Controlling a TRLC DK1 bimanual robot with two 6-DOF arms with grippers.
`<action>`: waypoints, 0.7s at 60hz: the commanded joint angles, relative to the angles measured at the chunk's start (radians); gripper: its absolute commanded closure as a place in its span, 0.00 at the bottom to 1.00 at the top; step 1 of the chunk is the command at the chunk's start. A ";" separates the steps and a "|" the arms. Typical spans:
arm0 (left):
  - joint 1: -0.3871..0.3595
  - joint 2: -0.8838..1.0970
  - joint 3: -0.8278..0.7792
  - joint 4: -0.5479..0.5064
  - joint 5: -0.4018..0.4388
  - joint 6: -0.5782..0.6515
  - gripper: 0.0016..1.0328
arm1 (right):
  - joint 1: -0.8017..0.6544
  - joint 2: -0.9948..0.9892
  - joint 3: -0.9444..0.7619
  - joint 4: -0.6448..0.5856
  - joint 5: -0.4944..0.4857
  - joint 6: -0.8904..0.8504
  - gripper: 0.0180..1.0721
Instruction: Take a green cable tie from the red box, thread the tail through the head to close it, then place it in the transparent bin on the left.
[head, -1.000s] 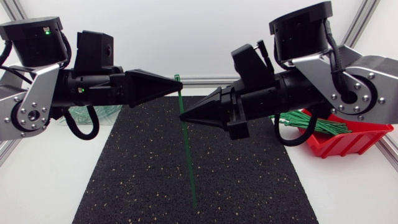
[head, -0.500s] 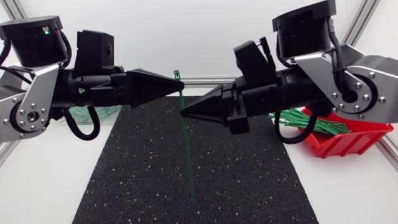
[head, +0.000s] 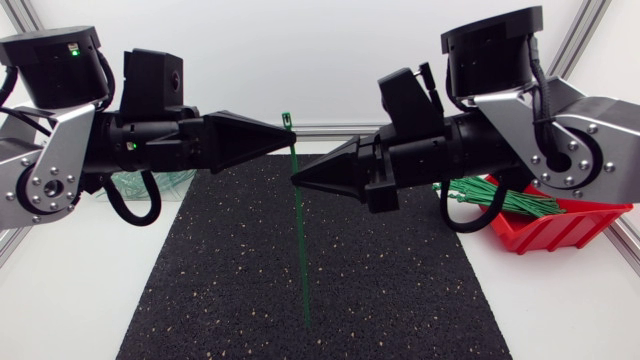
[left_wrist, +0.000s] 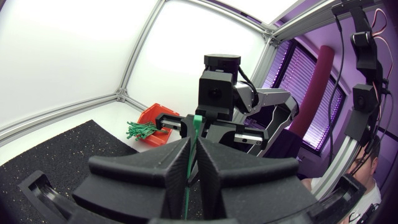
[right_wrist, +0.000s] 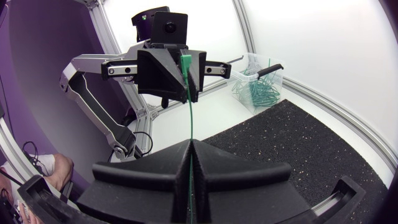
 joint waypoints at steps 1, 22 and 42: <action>-0.004 -0.017 -0.022 0.016 -0.004 -0.025 0.93 | -0.007 -0.004 -0.024 0.014 0.003 0.021 0.95; -0.006 -0.017 -0.026 0.016 -0.013 -0.025 0.96 | -0.007 -0.015 -0.028 0.015 0.003 0.023 0.95; -0.017 -0.017 -0.026 0.012 -0.025 -0.023 0.96 | 0.033 -0.016 -0.024 0.015 0.003 0.015 0.95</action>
